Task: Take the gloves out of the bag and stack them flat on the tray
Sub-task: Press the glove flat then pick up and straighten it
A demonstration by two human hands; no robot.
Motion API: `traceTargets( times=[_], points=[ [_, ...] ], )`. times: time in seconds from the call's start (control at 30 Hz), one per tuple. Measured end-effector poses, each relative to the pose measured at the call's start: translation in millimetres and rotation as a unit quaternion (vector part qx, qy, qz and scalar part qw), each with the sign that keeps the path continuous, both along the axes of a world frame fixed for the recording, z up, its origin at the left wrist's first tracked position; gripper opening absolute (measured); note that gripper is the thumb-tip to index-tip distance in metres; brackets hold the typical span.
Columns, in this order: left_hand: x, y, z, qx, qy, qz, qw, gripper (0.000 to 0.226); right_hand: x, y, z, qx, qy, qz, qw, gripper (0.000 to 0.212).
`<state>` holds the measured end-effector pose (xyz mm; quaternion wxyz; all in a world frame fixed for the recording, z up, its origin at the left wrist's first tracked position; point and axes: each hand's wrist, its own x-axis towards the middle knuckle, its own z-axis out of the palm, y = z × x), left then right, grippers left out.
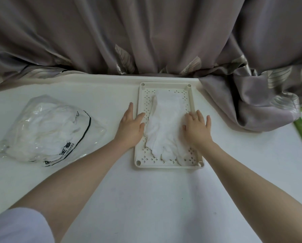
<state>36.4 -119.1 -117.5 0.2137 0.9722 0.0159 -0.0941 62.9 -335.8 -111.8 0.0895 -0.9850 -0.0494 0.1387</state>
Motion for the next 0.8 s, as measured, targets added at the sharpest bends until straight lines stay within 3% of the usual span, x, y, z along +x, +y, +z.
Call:
traceTargets(
  times=[0.17,0.27,0.33,0.43,0.5,0.63,0.8],
  points=[
    [-3,5,-5,-0.002,0.004,-0.034,0.999,0.049,4,8,-14,-0.016,-0.006,0.026,1.000,0.048],
    [-4,5,-7,0.005,-0.006,-0.042,0.999,0.050,8,18,-7,0.059,0.044,0.071,0.995,0.047],
    [-4,6,-5,0.013,-0.003,-0.034,0.999,0.050,8,24,1,0.108,0.079,0.039,0.990,0.041],
    [-7,15,0,-0.001,-0.017,-0.022,1.000,0.049,7,34,18,0.127,0.012,-0.046,0.991,0.036],
    [-12,27,5,-0.004,-0.037,-0.015,0.999,0.046,-1,46,32,0.107,-0.053,-0.042,0.992,0.042],
    [-30,62,16,0.006,-0.104,-0.022,0.994,0.026,-20,87,53,0.189,-0.054,0.046,0.979,0.041],
    [-61,115,39,0.069,-0.266,-0.052,0.960,0.027,-42,152,63,0.242,0.009,0.143,0.959,0.029]
  ],
)
